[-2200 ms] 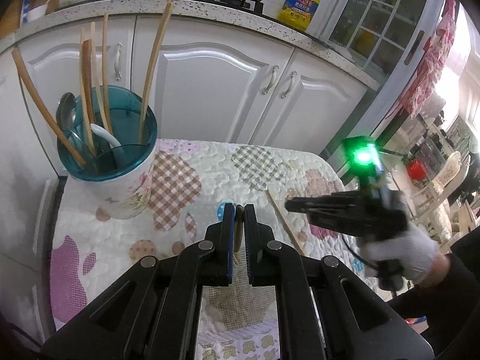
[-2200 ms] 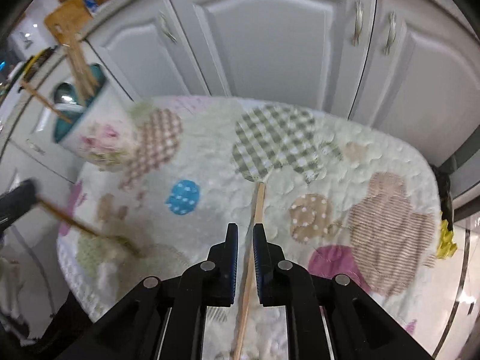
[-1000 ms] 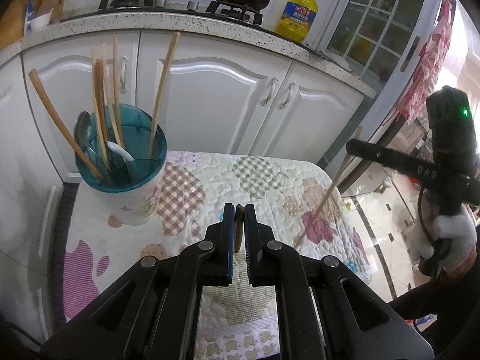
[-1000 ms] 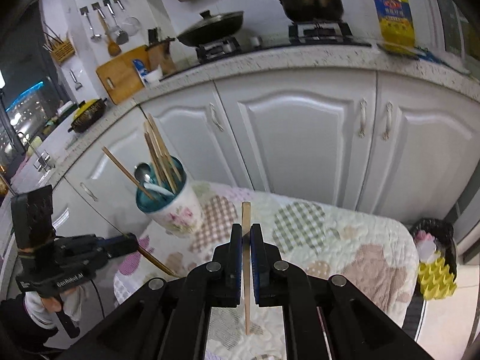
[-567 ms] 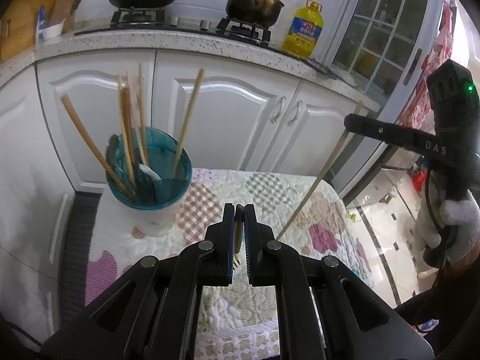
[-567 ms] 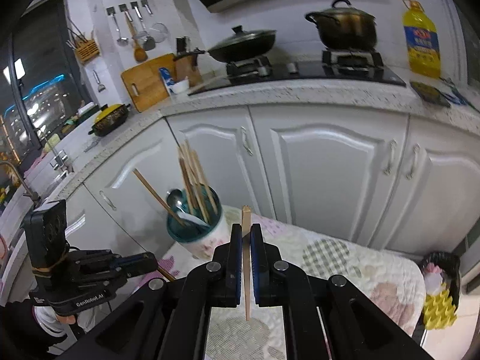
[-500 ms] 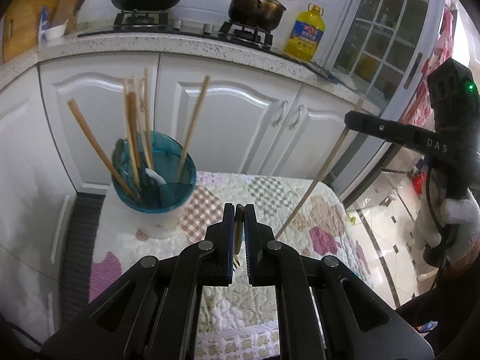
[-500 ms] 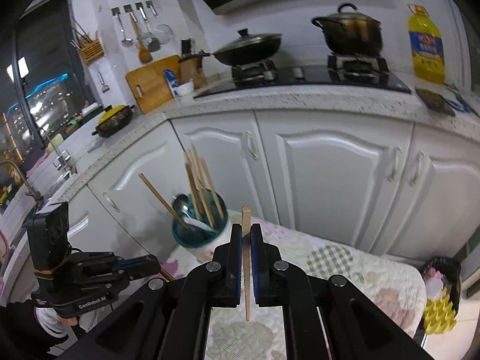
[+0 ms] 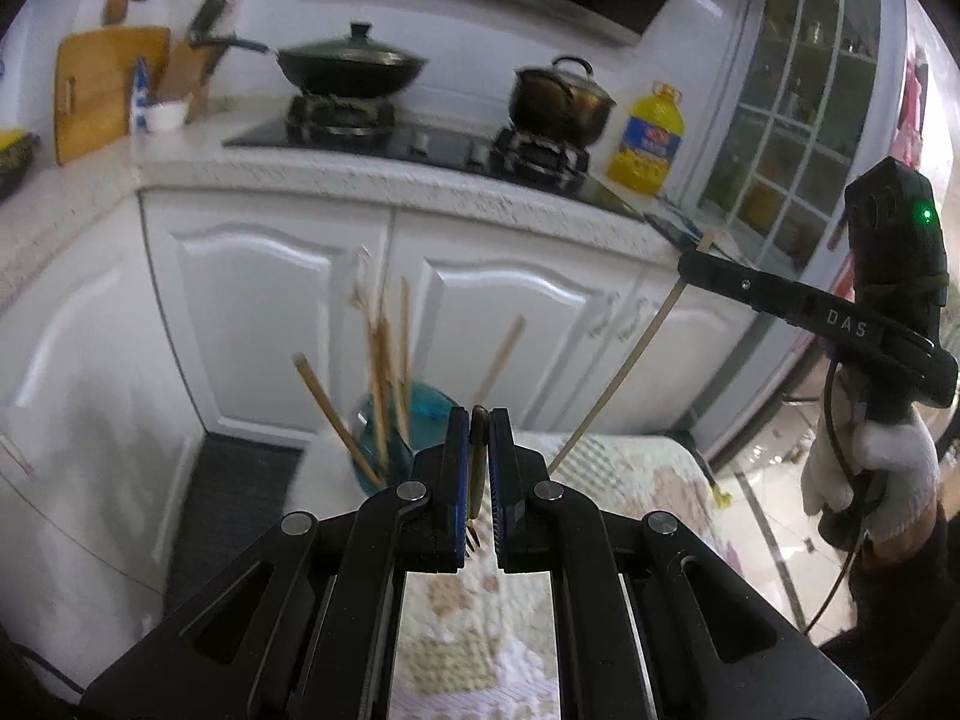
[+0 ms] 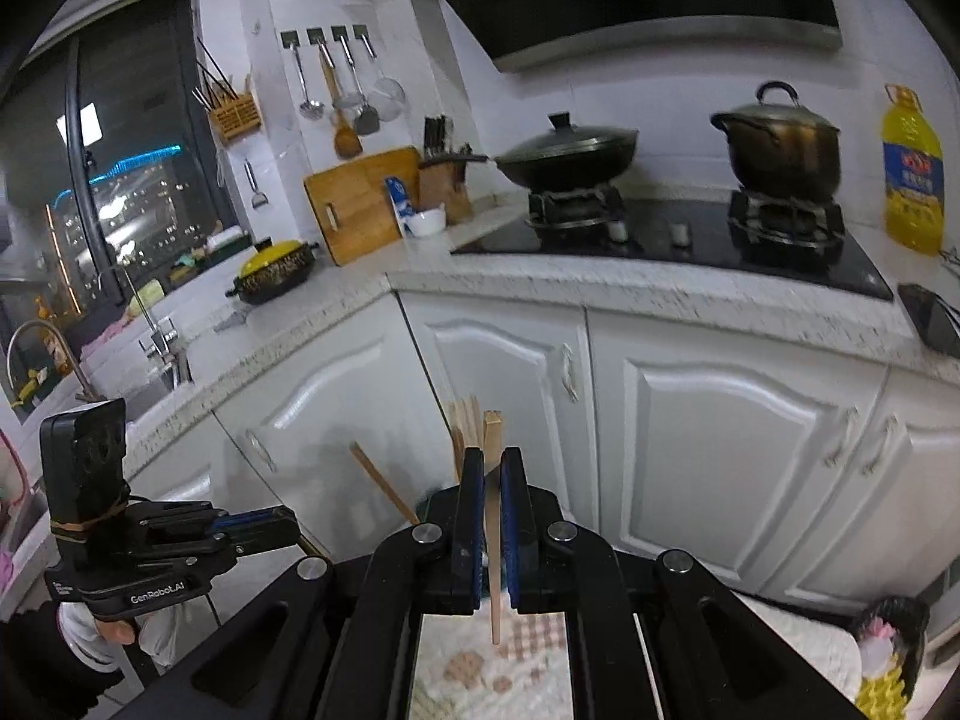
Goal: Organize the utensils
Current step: 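Lower the fork and chopstick into the holder and open both tools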
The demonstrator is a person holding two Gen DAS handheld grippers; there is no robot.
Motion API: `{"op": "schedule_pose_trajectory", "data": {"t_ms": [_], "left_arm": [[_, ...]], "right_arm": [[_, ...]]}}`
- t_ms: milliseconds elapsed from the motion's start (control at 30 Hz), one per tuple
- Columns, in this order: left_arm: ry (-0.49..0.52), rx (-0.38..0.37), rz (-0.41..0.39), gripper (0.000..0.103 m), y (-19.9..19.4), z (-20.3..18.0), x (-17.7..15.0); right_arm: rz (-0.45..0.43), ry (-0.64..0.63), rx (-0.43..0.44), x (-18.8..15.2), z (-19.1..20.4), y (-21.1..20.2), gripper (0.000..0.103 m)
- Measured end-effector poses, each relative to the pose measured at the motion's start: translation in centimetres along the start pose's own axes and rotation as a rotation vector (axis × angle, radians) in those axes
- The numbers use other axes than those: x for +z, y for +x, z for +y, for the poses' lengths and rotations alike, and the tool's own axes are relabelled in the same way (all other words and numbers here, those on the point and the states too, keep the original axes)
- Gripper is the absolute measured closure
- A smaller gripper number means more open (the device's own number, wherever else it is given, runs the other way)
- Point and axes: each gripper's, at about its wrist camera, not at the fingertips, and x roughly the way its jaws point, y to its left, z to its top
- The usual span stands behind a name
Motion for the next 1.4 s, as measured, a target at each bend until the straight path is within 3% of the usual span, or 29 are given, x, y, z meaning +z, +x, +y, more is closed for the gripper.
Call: {"op": "schedule_pose_trajectory", "data": {"t_ms": [300, 633, 1133, 1300, 1400], "left_arm": [[0.005, 0.112, -0.047, 0.098, 2.7, 1.8, 1.4], [0.021, 0.197, -0.022, 0.098, 8.4, 2.3, -0.3], [-0.046, 0.206, 0.107, 0.098, 13.8, 3.3, -3.2], [-0.06, 0.216, 0.115, 0.098, 13.7, 3.4, -3.6], [-0.067, 0.206, 0.11, 0.096, 13.4, 3.4, -3.5]], "right_arm": [[-0.007, -0.015, -0.016, 1.4, 1.4, 4.9, 0.098], [0.07, 0.029, -0.025, -1.8, -0.2, 9.0, 0.098], [0.182, 0.14, 0.006, -5.6, -3.0, 12.1, 0.098], [0.198, 0.15, 0.005, -6.2, -3.3, 12.1, 0.094], [0.2, 0.152, 0.007, -6.5, -3.3, 11.9, 0.082]]}}
